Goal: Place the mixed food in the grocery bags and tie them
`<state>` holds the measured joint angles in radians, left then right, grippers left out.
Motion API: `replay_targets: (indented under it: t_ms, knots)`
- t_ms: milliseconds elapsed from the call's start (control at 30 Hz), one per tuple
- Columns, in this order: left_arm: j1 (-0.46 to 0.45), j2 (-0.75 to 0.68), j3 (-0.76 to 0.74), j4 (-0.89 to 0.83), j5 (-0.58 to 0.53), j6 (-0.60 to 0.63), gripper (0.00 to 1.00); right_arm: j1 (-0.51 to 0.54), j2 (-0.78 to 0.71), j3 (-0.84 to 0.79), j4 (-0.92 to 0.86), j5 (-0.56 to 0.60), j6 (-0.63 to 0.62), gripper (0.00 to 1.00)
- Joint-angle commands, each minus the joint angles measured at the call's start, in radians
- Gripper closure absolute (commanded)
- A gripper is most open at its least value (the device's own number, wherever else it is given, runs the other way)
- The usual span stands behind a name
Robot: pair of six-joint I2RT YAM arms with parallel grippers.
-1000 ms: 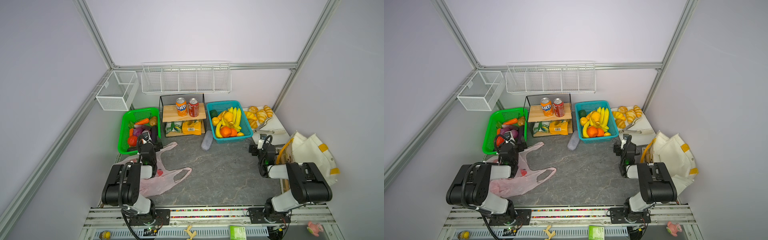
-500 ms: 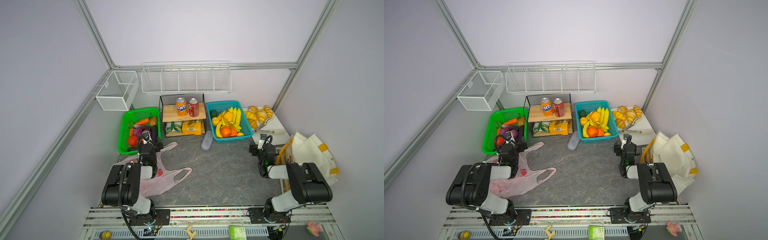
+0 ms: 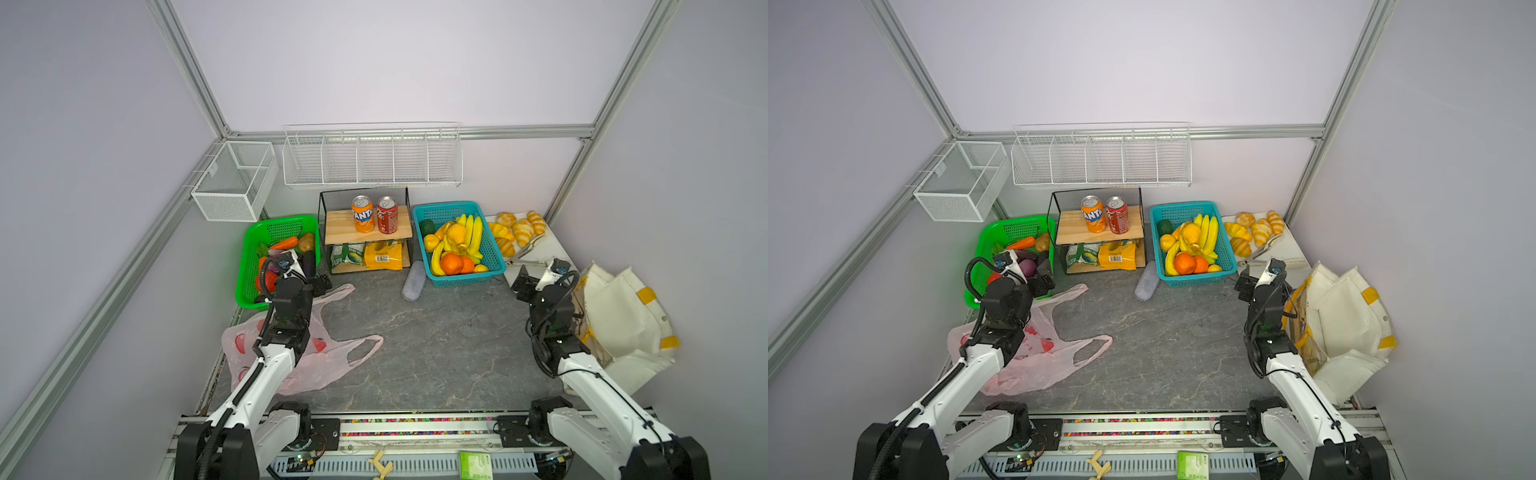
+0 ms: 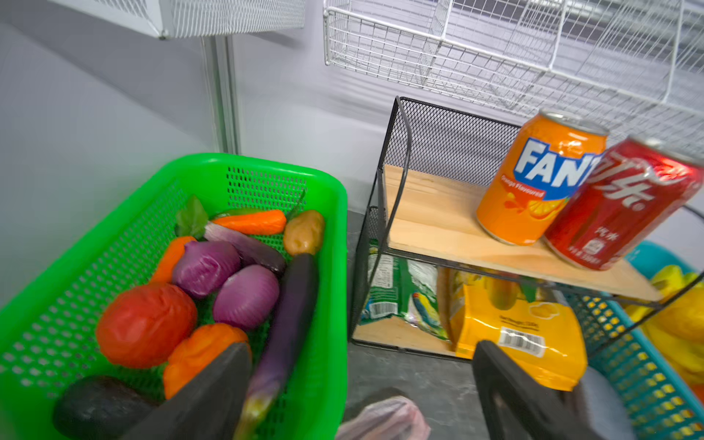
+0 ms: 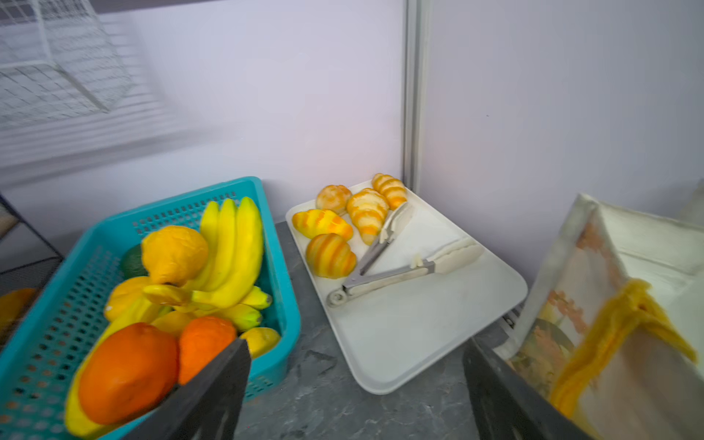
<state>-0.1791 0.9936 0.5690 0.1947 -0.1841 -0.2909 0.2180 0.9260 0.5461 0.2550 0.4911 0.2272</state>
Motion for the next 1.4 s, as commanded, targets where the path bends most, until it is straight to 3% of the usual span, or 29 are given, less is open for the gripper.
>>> replay_targets:
  t_ms: [0, 133, 200, 367, 533, 667, 800, 933, 1067, 1167, 1233, 1333, 1367]
  knots:
    - [-0.039, -0.043, 0.054, -0.38, -0.042, -0.174, 0.11, 0.124, 0.045, 0.113, -0.278, -0.052, 0.064, 0.09]
    - [-0.087, -0.065, 0.074, -0.592, -0.098, -0.227, 0.15, 0.294, 0.131, 0.182, -0.317, -0.086, -0.019, 0.1]
    - [-0.134, -0.063, 0.074, -0.62, -0.096, -0.236, 0.15, 0.34, 0.17, 0.222, -0.354, -0.063, -0.072, 0.11]
    - [-0.271, -0.003, 0.094, -0.472, 0.016, -0.25, 0.15, 0.342, 0.216, 0.371, -0.57, 0.096, -0.125, 0.11]
    - [-0.34, 0.118, 0.182, -0.337, 0.167, -0.244, 0.15, 0.305, 0.165, 0.517, -0.86, 0.276, -0.15, 0.11]
    - [-0.373, 0.218, 0.276, -0.346, 0.273, -0.208, 0.15, 0.132, 0.099, 0.592, -1.04, 0.317, -0.119, 0.11]
    - [-0.381, 0.251, 0.319, -0.357, 0.335, -0.188, 0.15, -0.102, 0.071, 0.586, -1.058, 0.276, -0.108, 0.11]
    - [-0.382, 0.222, 0.323, -0.361, 0.338, -0.158, 0.15, -0.318, 0.137, 0.598, -1.082, 0.132, -0.091, 0.11]
    - [-0.381, 0.185, 0.31, -0.375, 0.319, -0.116, 0.15, -0.408, 0.249, 0.607, -1.065, -0.017, -0.068, 0.01]
    - [-0.381, 0.154, 0.291, -0.376, 0.292, -0.105, 0.14, -0.451, 0.346, 0.619, -1.035, -0.048, -0.066, 0.25]
    - [-0.381, 0.135, 0.278, -0.364, 0.293, -0.105, 0.14, -0.464, 0.384, 0.624, -1.012, -0.083, -0.066, 0.34]
    - [-0.381, 0.117, 0.263, -0.357, 0.278, -0.102, 0.14, -0.462, 0.402, 0.623, -0.999, -0.163, -0.05, 0.64]
    - [-0.381, 0.116, 0.261, -0.362, 0.272, -0.101, 0.14, -0.462, 0.399, 0.619, -0.999, -0.175, -0.047, 0.7]
